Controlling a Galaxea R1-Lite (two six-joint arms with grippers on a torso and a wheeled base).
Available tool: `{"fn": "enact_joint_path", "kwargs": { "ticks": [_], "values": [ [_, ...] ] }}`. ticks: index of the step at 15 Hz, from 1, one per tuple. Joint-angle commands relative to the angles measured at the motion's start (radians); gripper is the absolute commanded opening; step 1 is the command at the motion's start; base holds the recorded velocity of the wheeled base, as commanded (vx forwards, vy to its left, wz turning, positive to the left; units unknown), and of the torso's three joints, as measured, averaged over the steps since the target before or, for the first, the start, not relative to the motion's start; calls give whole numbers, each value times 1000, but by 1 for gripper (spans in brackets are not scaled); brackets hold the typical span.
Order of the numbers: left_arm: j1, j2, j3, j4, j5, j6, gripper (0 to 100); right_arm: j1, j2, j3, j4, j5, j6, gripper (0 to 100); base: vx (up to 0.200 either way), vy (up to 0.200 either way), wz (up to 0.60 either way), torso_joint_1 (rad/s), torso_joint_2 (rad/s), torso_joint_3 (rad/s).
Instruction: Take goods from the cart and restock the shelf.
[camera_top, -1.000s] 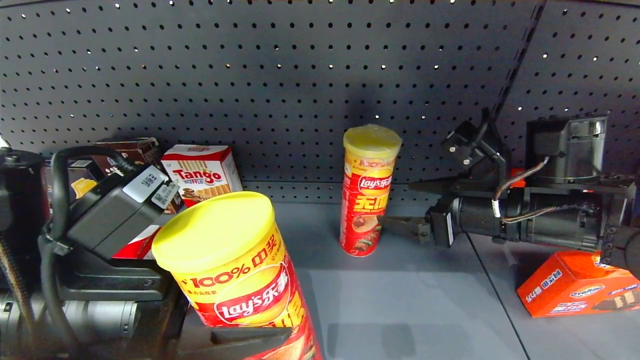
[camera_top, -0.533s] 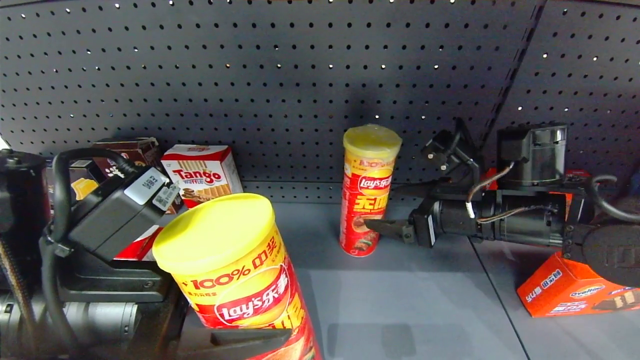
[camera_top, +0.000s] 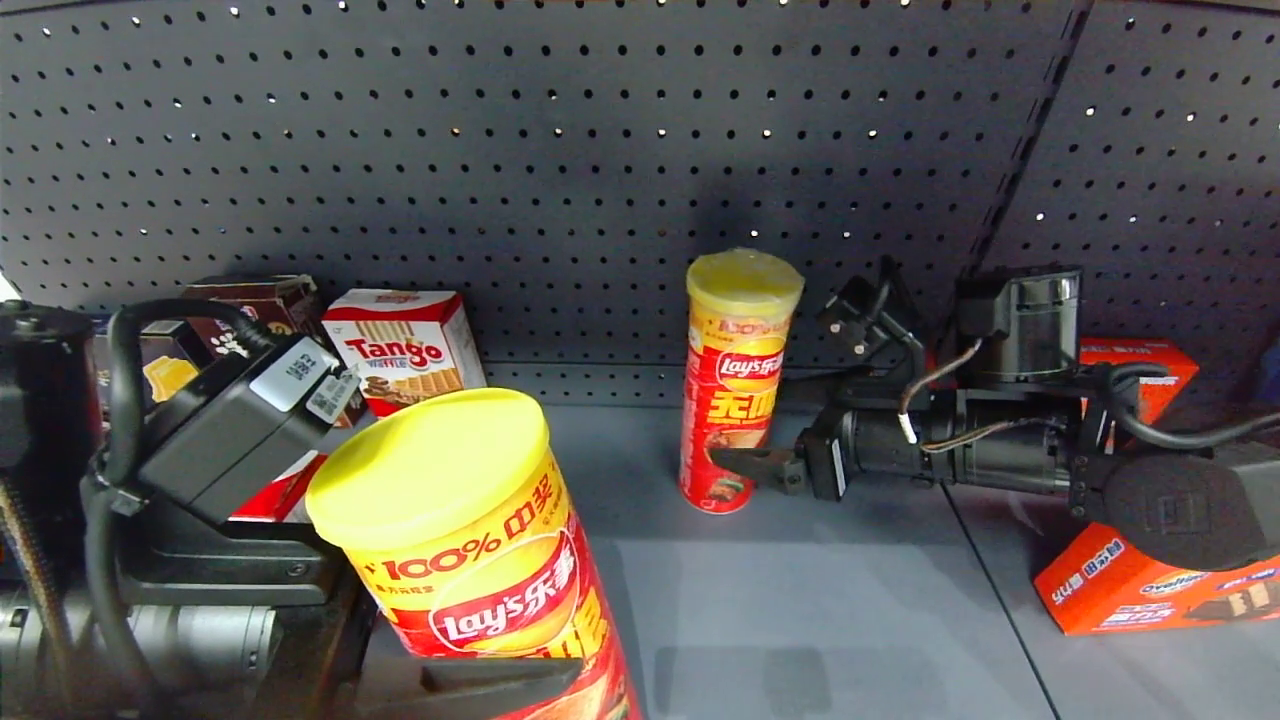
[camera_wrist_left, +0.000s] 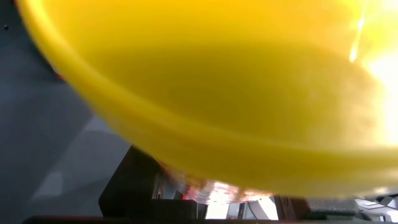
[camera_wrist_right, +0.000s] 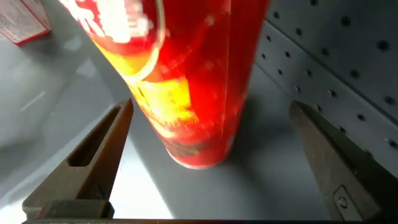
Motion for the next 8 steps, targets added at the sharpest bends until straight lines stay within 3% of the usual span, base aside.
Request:
{"fn": "enact_joint_path", "kwargs": {
  "ticks": [1, 8],
  "values": [
    [0, 1, 1, 0, 0, 0, 0, -1, 32, -9, -13, 6, 0, 100, 0, 0, 0, 0, 0, 0],
    [3, 1, 4, 1, 0, 0, 0, -1, 97, -55, -24, 34, 0, 100, 0, 0, 0, 0, 0, 0]
  ]
}}
